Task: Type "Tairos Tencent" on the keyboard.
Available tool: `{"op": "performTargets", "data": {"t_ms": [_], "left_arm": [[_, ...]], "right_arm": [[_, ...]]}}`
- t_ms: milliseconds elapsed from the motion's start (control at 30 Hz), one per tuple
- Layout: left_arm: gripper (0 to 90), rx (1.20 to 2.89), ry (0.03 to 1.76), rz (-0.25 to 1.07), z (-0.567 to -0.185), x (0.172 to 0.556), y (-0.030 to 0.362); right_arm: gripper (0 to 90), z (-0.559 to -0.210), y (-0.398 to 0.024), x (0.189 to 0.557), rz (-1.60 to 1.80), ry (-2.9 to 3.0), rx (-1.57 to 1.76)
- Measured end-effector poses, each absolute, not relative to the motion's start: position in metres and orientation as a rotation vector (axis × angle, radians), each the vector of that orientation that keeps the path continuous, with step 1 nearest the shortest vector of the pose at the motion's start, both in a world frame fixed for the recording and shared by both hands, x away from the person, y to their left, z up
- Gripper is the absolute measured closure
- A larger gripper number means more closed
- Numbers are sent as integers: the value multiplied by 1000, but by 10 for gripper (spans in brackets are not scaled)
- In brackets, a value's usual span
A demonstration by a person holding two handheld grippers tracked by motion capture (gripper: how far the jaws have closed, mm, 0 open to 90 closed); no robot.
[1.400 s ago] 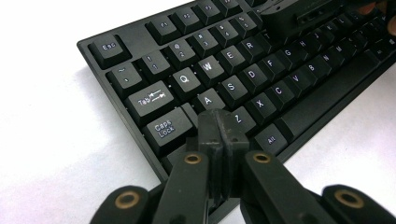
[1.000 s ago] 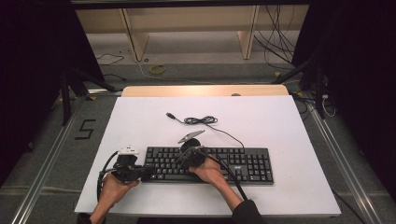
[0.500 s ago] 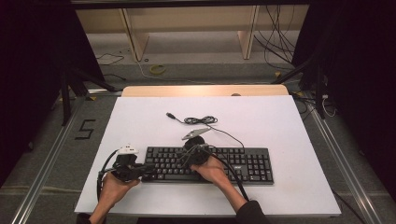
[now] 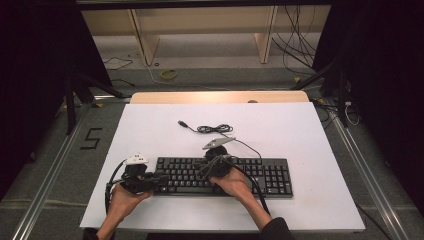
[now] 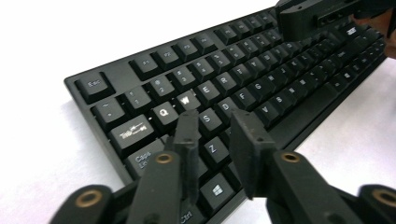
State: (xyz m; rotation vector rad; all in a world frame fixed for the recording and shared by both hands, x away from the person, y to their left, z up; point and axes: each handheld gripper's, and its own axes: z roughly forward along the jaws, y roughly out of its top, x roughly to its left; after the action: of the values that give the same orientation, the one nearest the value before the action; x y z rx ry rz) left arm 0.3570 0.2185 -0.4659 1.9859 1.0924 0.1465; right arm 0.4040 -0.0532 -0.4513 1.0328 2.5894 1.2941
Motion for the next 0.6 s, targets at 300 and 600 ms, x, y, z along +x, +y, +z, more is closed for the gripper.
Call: {"op": "performTargets", "data": {"t_ms": [300,600], "left_arm": [[526,1938,1078,177,-464,360,216],[407,1915,1082,185,-464,363,212]], "right_arm": [[637,-449,-67,396,1323,2566,1033],[520,-446,-78,393,1338,2548,1035]]}}
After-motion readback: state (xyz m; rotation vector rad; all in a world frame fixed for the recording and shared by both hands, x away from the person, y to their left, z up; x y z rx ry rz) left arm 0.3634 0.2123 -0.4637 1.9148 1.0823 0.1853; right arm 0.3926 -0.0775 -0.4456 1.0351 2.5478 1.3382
